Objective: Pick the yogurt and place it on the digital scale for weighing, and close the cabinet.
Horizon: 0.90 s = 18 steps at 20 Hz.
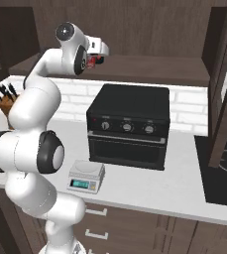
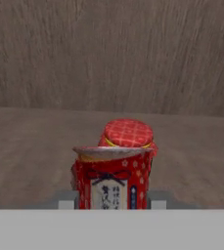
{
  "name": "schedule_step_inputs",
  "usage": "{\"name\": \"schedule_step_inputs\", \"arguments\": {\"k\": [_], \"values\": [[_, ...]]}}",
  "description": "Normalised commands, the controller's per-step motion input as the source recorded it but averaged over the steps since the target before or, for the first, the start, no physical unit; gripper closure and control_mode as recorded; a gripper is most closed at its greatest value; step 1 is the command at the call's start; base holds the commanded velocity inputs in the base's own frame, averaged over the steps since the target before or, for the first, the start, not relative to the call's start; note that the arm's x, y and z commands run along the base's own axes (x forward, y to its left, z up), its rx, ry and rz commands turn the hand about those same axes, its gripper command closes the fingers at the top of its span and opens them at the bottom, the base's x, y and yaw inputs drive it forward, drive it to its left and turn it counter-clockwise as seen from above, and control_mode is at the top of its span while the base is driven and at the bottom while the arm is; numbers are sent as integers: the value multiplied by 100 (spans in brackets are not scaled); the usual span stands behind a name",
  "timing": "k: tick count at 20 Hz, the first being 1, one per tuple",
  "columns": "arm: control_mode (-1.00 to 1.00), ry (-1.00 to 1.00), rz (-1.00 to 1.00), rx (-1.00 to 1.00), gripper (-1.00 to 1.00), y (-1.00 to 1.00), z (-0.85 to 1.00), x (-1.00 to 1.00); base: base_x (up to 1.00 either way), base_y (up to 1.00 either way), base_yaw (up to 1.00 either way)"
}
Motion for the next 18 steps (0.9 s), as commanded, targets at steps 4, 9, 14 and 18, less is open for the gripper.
{"name": "schedule_step_inputs", "arguments": {"k": [4, 9, 14, 18], "values": [[-100, -1, 0, 0, 100, 0, -6, -6, 0, 0, 0], [-100, -16, -1, 0, 100, 0, 0, -62, 0, 0, 0], [-100, -32, -1, 3, 100, 0, 0, -74, 0, 0, 0], [-100, -48, 0, 1, 100, 0, 3, -91, 0, 0, 0]]}}
